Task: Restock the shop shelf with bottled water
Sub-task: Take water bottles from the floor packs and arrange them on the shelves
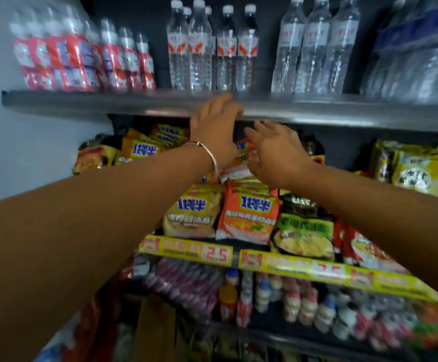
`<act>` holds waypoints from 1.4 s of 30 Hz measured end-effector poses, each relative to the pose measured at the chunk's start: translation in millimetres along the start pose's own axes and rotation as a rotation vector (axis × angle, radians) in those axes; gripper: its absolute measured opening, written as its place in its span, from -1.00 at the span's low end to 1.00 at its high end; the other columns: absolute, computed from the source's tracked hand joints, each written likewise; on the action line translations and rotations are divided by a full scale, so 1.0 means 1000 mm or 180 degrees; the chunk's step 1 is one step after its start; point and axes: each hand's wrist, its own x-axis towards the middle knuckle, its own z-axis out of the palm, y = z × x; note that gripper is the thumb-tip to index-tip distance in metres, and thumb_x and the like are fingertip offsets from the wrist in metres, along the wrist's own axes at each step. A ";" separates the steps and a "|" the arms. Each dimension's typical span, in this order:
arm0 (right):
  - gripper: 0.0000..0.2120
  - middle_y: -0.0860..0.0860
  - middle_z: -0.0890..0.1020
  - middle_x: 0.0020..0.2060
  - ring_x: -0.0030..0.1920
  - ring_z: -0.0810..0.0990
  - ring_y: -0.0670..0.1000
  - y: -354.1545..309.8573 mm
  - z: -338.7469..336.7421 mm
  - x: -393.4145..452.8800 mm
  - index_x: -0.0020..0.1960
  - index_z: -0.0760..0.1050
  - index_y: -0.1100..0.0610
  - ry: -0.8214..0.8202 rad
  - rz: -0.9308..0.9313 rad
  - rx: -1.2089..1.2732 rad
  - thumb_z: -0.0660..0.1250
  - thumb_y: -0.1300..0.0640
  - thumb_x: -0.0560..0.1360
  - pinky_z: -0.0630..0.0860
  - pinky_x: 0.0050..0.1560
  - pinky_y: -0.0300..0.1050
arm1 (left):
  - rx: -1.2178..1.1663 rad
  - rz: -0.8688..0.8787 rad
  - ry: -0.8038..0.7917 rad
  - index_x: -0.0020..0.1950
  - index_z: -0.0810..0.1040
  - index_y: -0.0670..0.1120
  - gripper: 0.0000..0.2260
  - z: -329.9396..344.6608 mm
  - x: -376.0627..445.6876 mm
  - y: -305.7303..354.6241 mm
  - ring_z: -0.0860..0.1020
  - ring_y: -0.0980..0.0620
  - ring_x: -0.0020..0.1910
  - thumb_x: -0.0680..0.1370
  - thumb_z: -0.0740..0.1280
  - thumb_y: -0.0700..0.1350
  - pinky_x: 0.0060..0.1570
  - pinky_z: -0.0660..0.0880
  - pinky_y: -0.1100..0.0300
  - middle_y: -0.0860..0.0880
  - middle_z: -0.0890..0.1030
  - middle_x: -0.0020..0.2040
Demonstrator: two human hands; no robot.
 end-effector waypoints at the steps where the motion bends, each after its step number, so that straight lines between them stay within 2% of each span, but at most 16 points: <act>1: -0.39 0.11 0.18 0.48 0.50 0.05 0.11 -0.001 0.010 -0.016 0.50 0.12 0.11 -0.0011 0.0010 -0.0012 0.25 0.02 0.52 0.01 0.43 0.05 | 0.0046 0.0081 0.0004 0.37 0.32 -0.03 -0.48 0.008 -0.013 0.005 0.14 -0.10 0.44 0.42 0.34 -0.14 0.36 0.13 0.03 -0.06 0.18 0.47; 5: -0.39 0.07 0.13 0.50 0.49 0.07 0.08 0.000 0.062 -0.064 0.49 0.12 0.11 -0.0211 0.0113 0.0031 0.27 0.09 0.51 0.06 0.36 0.01 | 0.0095 0.0025 -0.0195 0.37 0.31 -0.02 -0.50 0.060 -0.059 0.013 0.23 -0.08 0.38 0.44 0.32 -0.18 0.27 0.21 0.06 -0.02 0.23 0.43; 10: -0.39 0.11 0.17 0.48 0.45 0.14 0.15 0.000 0.174 -0.130 0.48 0.15 0.15 -0.0963 0.0320 0.0092 0.28 0.10 0.50 0.17 0.31 0.09 | -0.0124 -0.0199 -0.0839 0.33 0.34 -0.06 -0.51 0.170 -0.152 -0.009 0.30 -0.14 0.30 0.40 0.27 -0.28 0.11 0.27 0.06 -0.07 0.32 0.35; 14: -0.40 0.13 0.24 0.44 0.41 0.21 0.18 -0.009 0.293 -0.196 0.47 0.17 0.17 -0.1514 0.0341 0.0314 0.30 0.08 0.50 0.20 0.28 0.06 | -0.0274 -0.0413 -0.1395 0.33 0.36 -0.13 -0.51 0.270 -0.249 -0.041 0.34 -0.19 0.25 0.39 0.27 -0.28 0.18 0.33 -0.03 -0.15 0.34 0.32; 16: -0.39 0.20 0.37 0.36 0.30 0.36 0.26 -0.021 0.358 -0.234 0.41 0.28 0.22 -0.1608 0.0311 0.0488 0.39 0.11 0.43 0.34 0.20 0.12 | -0.0465 -0.0527 -0.1538 0.29 0.41 -0.17 -0.50 0.321 -0.302 -0.056 0.39 -0.25 0.21 0.34 0.30 -0.32 0.17 0.37 -0.10 -0.20 0.40 0.28; 17: -0.40 0.26 0.47 0.26 0.19 0.46 0.32 -0.029 0.393 -0.255 0.34 0.38 0.26 -0.1684 0.0291 0.0615 0.46 0.15 0.35 0.44 0.10 0.16 | -0.0526 -0.0632 -0.1612 0.28 0.43 -0.17 -0.50 0.346 -0.329 -0.062 0.41 -0.27 0.20 0.33 0.31 -0.34 0.17 0.38 -0.11 -0.21 0.41 0.28; 19: -0.45 0.33 0.58 0.07 0.00 0.55 0.37 -0.042 0.459 -0.299 0.17 0.50 0.34 -0.1869 0.0483 0.0961 0.53 0.26 0.22 0.54 -0.05 0.20 | -0.0625 -0.0872 -0.1775 0.32 0.41 -0.17 -0.47 0.390 -0.383 -0.071 0.36 -0.24 0.28 0.35 0.31 -0.36 0.25 0.33 -0.04 -0.20 0.38 0.34; 21: -0.52 0.30 0.57 0.08 0.06 0.51 0.34 -0.060 0.510 -0.339 0.21 0.47 0.34 -0.2197 0.0538 0.1180 0.44 0.28 0.31 0.51 0.00 0.15 | -0.0777 -0.1073 -0.2023 0.36 0.36 -0.15 -0.45 0.426 -0.436 -0.078 0.30 -0.16 0.35 0.37 0.28 -0.37 0.26 0.24 0.06 -0.15 0.32 0.39; 24: -0.46 0.16 0.43 0.30 0.29 0.35 0.20 -0.086 0.578 -0.398 0.43 0.24 0.20 -0.2606 0.0461 0.1368 0.30 0.13 0.50 0.31 0.26 0.02 | -0.0785 -0.1040 -0.2486 0.38 0.34 -0.14 -0.49 0.475 -0.508 -0.098 0.29 -0.11 0.37 0.42 0.27 -0.25 0.29 0.19 0.11 -0.12 0.29 0.41; 26: -0.44 0.12 0.37 0.37 0.35 0.31 0.15 -0.104 0.615 -0.430 0.47 0.20 0.13 -0.2845 0.0518 0.1635 0.29 0.08 0.52 0.27 0.33 -0.01 | -0.0787 -0.1076 -0.2633 0.35 0.38 -0.15 -0.51 0.502 -0.548 -0.116 0.31 -0.14 0.35 0.41 0.32 -0.22 0.32 0.17 0.11 -0.15 0.34 0.38; 30: -0.42 0.06 0.34 0.41 0.39 0.30 0.06 -0.141 0.672 -0.476 0.48 0.20 0.06 -0.3213 0.0422 0.2027 0.30 0.03 0.52 0.25 0.35 -0.12 | -0.0585 -0.0997 -0.2887 0.32 0.41 -0.12 -0.50 0.539 -0.609 -0.145 0.34 -0.15 0.31 0.38 0.35 -0.29 0.34 0.26 -0.01 -0.13 0.38 0.33; 33: -0.39 0.06 0.36 0.40 0.39 0.32 0.05 -0.167 0.708 -0.499 0.48 0.20 0.03 -0.3381 0.0304 0.2306 0.34 0.02 0.50 0.26 0.34 -0.13 | -0.0560 -0.0898 -0.2820 0.23 0.49 -0.19 -0.55 0.559 -0.642 -0.160 0.44 -0.29 0.20 0.34 0.29 -0.27 0.21 0.39 -0.17 -0.22 0.48 0.23; 34: -0.38 0.05 0.37 0.40 0.38 0.33 0.05 -0.174 0.718 -0.505 0.47 0.21 0.02 -0.3411 0.0303 0.2383 0.37 0.02 0.48 0.26 0.33 -0.14 | -0.0506 -0.0858 -0.2809 0.25 0.48 -0.19 -0.54 0.565 -0.649 -0.164 0.43 -0.29 0.22 0.34 0.29 -0.27 0.21 0.38 -0.17 -0.21 0.47 0.25; 38: -0.27 0.03 0.32 0.44 0.40 0.32 0.08 -0.200 0.752 -0.519 0.50 0.14 0.03 -0.3528 0.0267 0.2446 0.42 0.02 0.44 0.28 0.34 -0.09 | -0.0266 -0.0664 -0.3069 0.40 0.29 -0.02 -0.41 0.578 -0.664 -0.177 0.22 -0.07 0.39 0.40 0.33 -0.26 0.34 0.17 0.05 -0.02 0.27 0.41; 42: -0.22 0.04 0.32 0.44 0.39 0.34 0.10 -0.216 0.777 -0.526 0.50 0.12 0.05 -0.3384 0.0415 0.2325 0.45 0.03 0.41 0.31 0.35 -0.03 | -0.0206 -0.0545 -0.3025 0.39 0.29 0.00 -0.39 0.589 -0.672 -0.186 0.20 -0.04 0.39 0.36 0.34 -0.23 0.29 0.10 0.13 0.01 0.25 0.40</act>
